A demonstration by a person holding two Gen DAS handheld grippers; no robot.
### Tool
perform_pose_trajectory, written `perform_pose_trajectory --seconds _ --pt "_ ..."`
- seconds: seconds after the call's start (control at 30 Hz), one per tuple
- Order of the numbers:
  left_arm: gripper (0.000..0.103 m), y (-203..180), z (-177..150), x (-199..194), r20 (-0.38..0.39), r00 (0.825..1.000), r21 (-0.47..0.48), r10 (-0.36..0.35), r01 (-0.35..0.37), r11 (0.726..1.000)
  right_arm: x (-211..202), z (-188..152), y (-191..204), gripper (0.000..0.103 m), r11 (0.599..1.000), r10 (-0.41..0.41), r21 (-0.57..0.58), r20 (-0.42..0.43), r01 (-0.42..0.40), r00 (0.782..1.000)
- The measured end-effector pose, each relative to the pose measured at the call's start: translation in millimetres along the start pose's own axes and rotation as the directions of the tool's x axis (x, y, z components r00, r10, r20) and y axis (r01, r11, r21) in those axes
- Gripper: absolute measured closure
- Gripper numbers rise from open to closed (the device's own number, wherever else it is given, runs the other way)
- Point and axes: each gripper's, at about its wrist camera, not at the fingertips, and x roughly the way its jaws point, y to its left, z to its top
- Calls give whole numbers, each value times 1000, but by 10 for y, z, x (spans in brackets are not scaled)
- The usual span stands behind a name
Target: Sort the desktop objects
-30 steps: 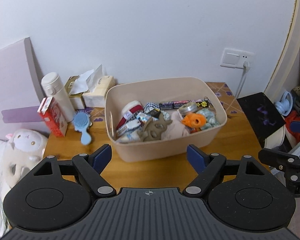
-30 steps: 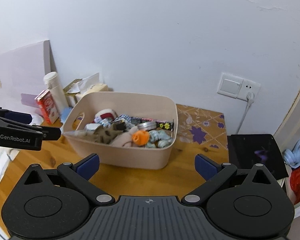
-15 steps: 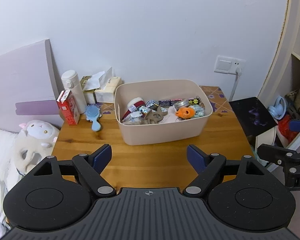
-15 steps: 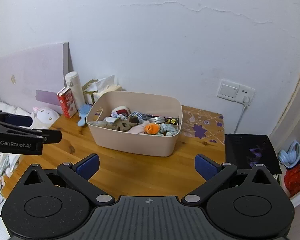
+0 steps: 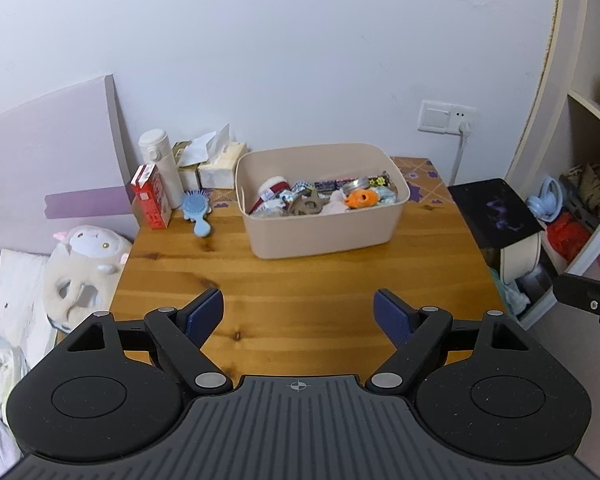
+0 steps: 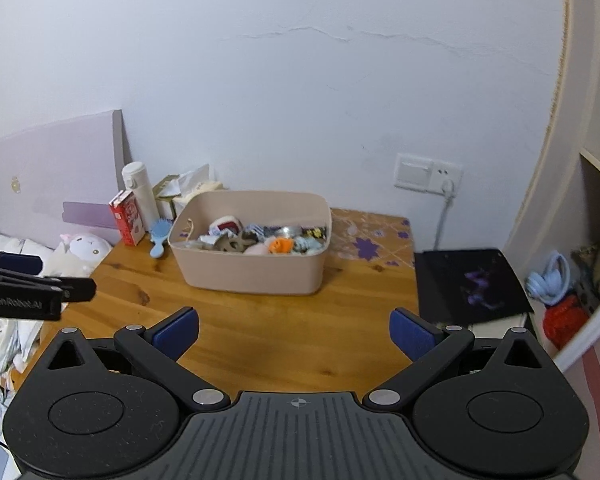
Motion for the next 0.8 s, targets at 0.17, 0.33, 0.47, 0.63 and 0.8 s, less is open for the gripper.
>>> perform_pose_trajectory --seconds 0.17,0.33,0.47,0.63,0.8 --pt "20 3 -153 -162 -9 1000 -5 -4 4 1000 -145 -164 -41 0 999 -30 18 -26 31 999" --pt "20 -36 -232 -317 -1 1000 18 -16 16 1000 -322 -233 -65 0 999 -44 14 -23 44 999" --pt "20 -58 -303 -426 -7 999 30 -32 32 999 -470 -233 -92 0 999 -43 5 -15 44 999" --pt "20 -24 -356 -464 -25 999 22 -49 49 999 -628 -250 -111 0 999 -43 -1 -21 43 999" --pt "20 31 -369 -471 -39 998 2 -48 48 999 -704 -276 -107 0 999 -52 -6 -39 52 998"
